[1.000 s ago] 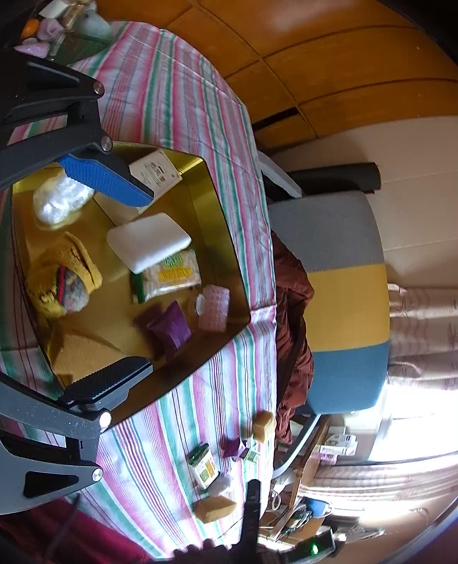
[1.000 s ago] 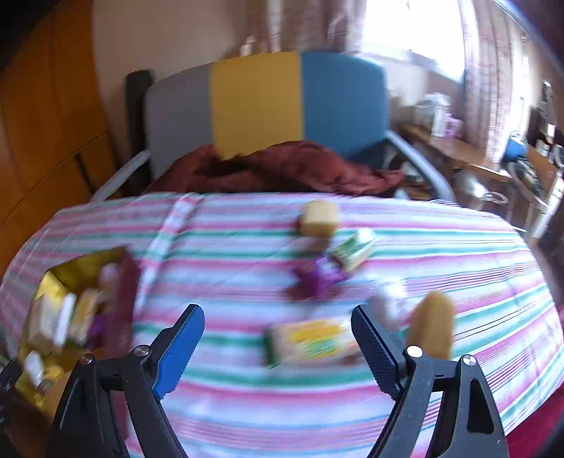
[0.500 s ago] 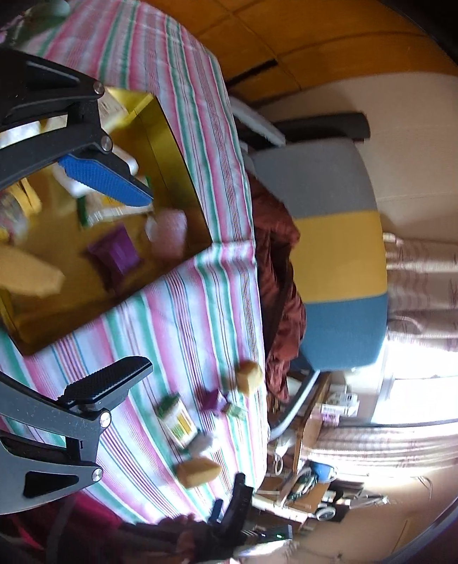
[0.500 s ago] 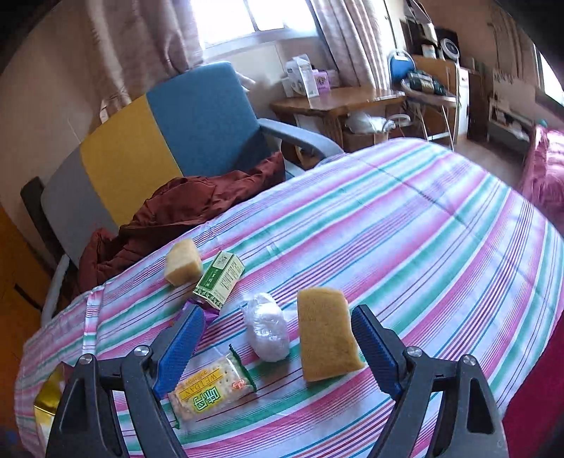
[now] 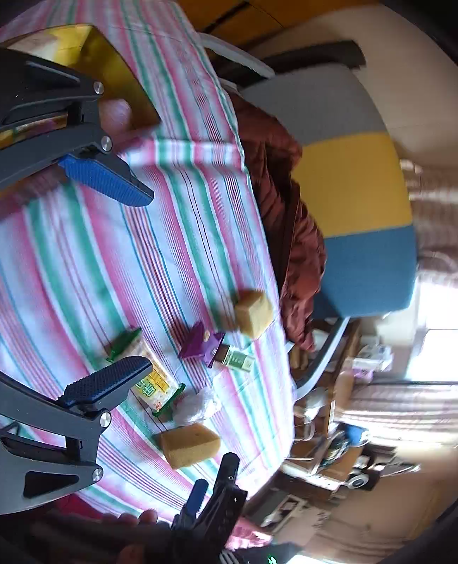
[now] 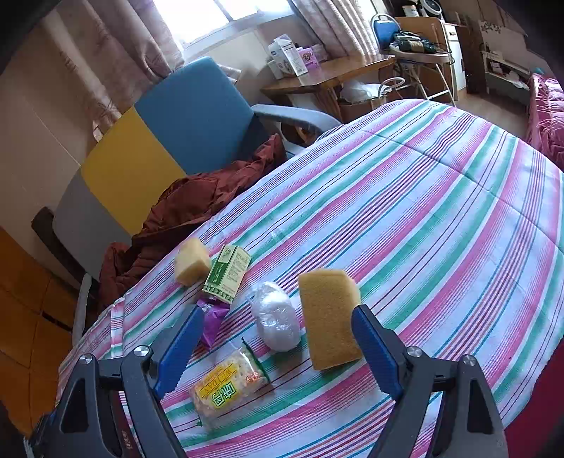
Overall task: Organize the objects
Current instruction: 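Move both grippers back toward the remaining items on the cloth, then grasp the purple snack packet with the left gripper, then grasp the green TIAO essential oil box with the right gripper, then carry the purple packet and green box over the gold tray with both grippers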
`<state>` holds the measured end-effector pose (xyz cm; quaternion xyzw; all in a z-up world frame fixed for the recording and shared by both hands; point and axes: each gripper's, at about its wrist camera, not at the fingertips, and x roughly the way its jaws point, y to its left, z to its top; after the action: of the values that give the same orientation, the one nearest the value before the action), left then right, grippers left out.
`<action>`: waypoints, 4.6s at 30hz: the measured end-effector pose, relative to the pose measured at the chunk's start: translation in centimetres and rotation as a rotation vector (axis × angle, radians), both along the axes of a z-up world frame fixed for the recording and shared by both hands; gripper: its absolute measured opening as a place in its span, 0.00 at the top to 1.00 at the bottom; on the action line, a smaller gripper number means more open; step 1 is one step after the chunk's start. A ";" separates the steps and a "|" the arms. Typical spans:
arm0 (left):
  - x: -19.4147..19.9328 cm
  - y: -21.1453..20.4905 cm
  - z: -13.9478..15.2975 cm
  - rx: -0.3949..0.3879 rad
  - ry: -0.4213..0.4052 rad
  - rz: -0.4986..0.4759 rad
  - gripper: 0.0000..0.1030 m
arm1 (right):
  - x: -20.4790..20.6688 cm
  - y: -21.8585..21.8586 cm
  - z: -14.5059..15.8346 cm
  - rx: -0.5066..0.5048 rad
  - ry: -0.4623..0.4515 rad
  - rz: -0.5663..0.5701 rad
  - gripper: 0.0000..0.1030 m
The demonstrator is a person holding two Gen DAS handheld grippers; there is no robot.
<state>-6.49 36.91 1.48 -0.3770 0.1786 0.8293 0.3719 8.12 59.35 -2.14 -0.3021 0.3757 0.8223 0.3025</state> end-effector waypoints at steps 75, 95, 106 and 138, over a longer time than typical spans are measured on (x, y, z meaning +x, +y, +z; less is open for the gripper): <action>-1.0 3.9 -7.2 -0.035 -0.027 -0.032 0.62 | -13.2 -1.6 -0.6 0.215 -0.286 0.574 0.28; 5.5 -7.1 4.0 0.103 0.170 0.054 0.61 | -6.7 -8.1 -1.3 0.115 -0.139 0.520 0.28; 6.2 -12.3 4.8 0.131 0.175 0.117 0.61 | -7.4 -9.4 -1.9 0.175 -0.195 0.547 0.28; 1.0 -37.0 -1.4 0.300 -0.062 0.557 0.61 | -11.5 -36.0 2.2 0.209 -0.016 1.144 0.27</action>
<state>-5.44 -0.14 0.07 -0.3774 -0.0674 0.9044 0.1872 -3.43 23.35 0.09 -0.4320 0.0674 0.8853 -0.1586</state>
